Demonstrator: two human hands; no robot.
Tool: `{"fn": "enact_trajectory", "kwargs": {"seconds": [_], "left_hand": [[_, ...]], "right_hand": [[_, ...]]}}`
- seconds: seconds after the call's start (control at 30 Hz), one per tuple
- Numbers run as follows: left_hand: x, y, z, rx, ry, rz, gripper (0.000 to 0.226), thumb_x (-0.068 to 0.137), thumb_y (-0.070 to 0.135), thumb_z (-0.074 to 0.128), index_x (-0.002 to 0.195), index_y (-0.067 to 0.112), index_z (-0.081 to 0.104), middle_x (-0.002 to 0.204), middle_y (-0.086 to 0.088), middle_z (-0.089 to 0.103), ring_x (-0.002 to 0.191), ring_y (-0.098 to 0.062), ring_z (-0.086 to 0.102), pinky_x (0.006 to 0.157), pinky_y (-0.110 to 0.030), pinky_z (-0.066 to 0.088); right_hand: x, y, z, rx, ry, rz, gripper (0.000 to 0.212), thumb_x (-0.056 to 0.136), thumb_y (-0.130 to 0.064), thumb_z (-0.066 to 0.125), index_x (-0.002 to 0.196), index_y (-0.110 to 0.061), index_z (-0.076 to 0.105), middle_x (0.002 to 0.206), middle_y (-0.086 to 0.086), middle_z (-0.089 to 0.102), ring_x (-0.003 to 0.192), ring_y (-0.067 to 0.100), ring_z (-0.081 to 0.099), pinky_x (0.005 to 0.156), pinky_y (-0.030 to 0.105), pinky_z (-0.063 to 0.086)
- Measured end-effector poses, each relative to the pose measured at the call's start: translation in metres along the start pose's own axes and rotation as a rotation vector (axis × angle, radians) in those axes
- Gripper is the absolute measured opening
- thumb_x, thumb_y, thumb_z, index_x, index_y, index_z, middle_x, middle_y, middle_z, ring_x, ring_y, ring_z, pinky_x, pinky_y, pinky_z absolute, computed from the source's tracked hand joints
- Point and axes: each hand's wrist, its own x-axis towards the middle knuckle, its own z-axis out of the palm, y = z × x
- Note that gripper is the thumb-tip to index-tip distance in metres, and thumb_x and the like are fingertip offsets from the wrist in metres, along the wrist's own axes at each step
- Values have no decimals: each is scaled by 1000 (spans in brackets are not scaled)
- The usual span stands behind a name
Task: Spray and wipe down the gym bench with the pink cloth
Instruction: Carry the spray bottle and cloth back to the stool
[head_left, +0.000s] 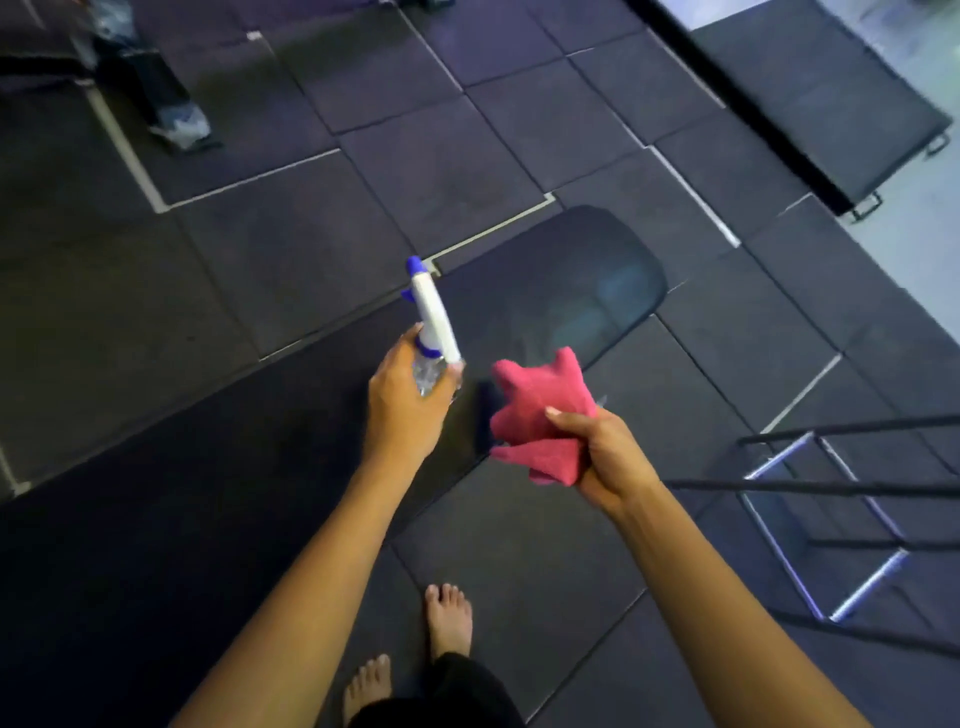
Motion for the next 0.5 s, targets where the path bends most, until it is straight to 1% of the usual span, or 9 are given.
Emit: {"fn": "enact_trajectory", "kwargs": {"seconds": [0.07,0.1,0.17,0.2,0.23,0.33,0.37,0.43,0.5], "left_hand": [[5,-4,4,30,45,22,37,86,21,69,121,11,62,114,-9,68,104,-24,62,78,-18,40],[6,-5,3,58,50,49,35,86,19,68,119,11,63,112,-10,68,103,-26,63,79,-22,42],[4,-6,-2,93,36,66,34,85,16,69,118,10,64,110,-11,70,102,-30,65,83,-34,49],[1,-2,-7,95,31,64,34,85,14,69,118,10,65,108,-12,70,101,-31,65,84,-39,51],[-4,6,-13,93,24,66,34,85,14,69,118,10,65,107,-12,70,100,-31,65,84,-42,53],[-21,48,-37,57,-50,100,32,85,20,71,116,13,66,100,-4,71,95,-23,65,81,-38,53],[-28,66,-45,44,-81,116,30,85,21,71,114,15,66,96,0,70,91,-21,65,78,-34,51],[-43,103,-60,35,-125,148,28,85,22,71,113,16,67,92,2,69,88,-20,64,74,-29,47],[-60,139,-70,23,-158,171,29,85,21,71,113,14,67,92,0,69,88,-21,65,73,-28,45]], "right_hand": [[6,-9,-2,36,-9,-25,58,89,5,53,135,-31,47,111,19,69,87,44,68,42,38,54],[5,-13,-2,45,-4,-36,57,89,6,52,132,-33,50,116,21,67,88,43,67,41,36,53],[-2,-18,-1,49,0,-59,41,88,7,54,106,-28,69,120,26,64,96,47,64,45,40,56],[-8,-21,-2,56,15,-77,38,87,6,55,94,-26,74,119,27,65,101,49,63,53,47,59],[-15,-23,-4,71,35,-93,36,87,6,57,92,-25,75,117,27,65,105,50,62,62,53,59],[-50,-35,-6,85,95,-144,33,85,7,58,113,-8,66,108,26,67,100,45,64,80,61,55],[-67,-42,-5,85,109,-162,30,85,8,57,112,-4,64,102,24,68,95,42,65,85,62,53],[-104,-55,-2,84,148,-202,26,85,10,55,106,-1,66,92,18,70,84,33,66,84,52,53],[-144,-68,0,86,183,-246,26,84,10,56,106,-1,67,93,17,68,83,29,64,73,39,56]]}}
